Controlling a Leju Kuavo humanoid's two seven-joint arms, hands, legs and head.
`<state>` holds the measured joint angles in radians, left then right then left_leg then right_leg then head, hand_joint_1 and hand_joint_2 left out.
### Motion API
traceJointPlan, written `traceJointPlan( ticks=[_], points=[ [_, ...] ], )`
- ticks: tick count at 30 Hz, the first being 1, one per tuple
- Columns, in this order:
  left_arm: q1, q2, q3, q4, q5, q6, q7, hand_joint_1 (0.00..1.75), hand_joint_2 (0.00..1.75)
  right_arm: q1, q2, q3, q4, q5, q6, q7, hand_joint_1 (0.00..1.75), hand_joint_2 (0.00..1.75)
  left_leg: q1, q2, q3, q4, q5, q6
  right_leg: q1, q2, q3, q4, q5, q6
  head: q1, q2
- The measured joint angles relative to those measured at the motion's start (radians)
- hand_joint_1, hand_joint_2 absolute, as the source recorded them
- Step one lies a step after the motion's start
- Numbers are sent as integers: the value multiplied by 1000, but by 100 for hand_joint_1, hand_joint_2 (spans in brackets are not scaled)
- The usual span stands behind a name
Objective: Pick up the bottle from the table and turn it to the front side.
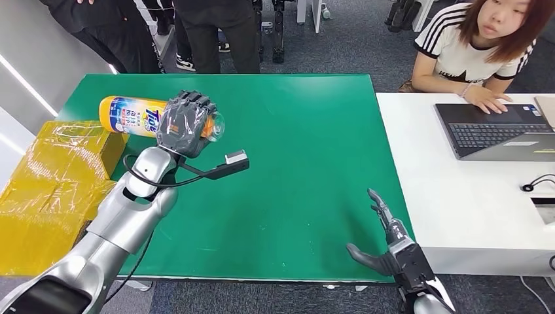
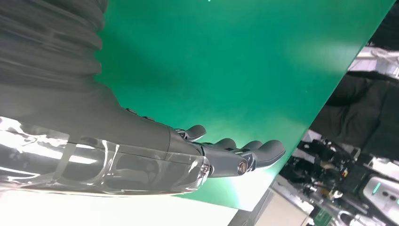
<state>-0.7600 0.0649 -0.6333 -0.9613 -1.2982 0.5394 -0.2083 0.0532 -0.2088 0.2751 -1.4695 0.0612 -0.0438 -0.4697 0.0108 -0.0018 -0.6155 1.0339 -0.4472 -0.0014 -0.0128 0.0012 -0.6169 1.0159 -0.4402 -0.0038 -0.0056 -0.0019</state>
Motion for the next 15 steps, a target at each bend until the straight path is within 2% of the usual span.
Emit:
traceJointPlan(
  ticks=[9, 15],
  points=[
    [-53, 30, -38, 110, -128, -23, 112, 175, 175, 76, -22, -23, -68, -13, -35, 3, 0, 175, 0, 1, 0, 0, 0, 0, 0, 1, 0, 0, 0, 0, 0, 0],
    [-53, 54, -39, 144, -146, -23, 131, 175, 175, 109, -26, -36, -96, -13, -43, 4, 0, 175, 0, 1, 0, 0, 0, -1, 0, 0, 0, 0, 0, 0, 0, 0]
  ],
)
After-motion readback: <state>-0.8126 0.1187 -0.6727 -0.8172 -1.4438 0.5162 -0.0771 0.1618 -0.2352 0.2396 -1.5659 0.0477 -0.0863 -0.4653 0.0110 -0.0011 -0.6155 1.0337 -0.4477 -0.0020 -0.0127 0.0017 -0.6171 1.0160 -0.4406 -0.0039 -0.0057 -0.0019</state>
